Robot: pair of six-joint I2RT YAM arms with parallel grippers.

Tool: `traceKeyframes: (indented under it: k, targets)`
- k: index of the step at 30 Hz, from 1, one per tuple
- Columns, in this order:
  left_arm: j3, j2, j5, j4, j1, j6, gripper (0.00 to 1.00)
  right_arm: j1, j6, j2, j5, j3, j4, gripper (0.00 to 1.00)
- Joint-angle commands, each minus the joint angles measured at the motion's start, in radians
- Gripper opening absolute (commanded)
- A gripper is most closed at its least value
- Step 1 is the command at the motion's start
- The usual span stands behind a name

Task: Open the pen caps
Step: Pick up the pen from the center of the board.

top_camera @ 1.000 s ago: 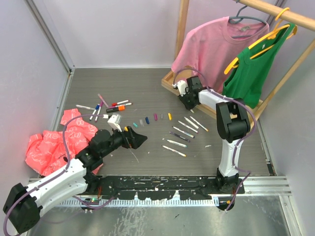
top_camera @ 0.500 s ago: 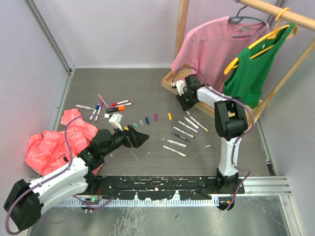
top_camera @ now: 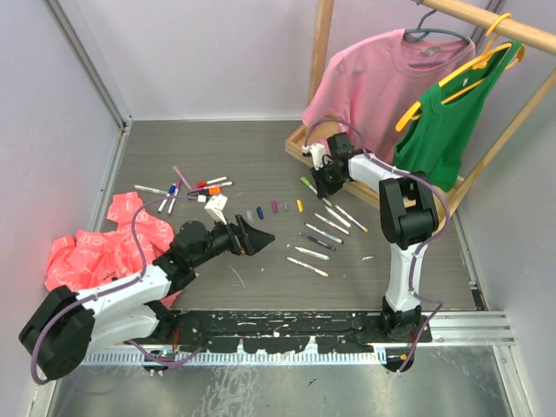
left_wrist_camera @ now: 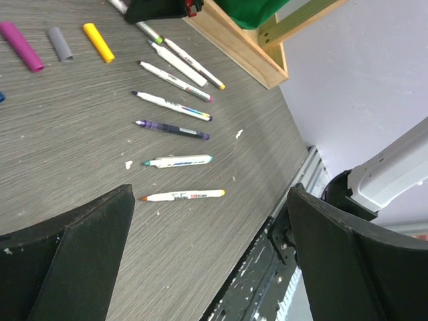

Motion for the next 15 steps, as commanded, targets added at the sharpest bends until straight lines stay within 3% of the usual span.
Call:
traceKeyframes:
  k: [1, 15]
  targets:
    - [0.062, 0.08, 0.07, 0.229, 0.005, -0.051, 0.98, -0.008, 0.044, -0.127, -0.181, -0.046, 0.025, 0.01]
    - [0.095, 0.156, 0.014, 0.385, 0.028, -0.045, 0.98, -0.017, 0.077, -0.358, -0.626, -0.146, 0.02, 0.01]
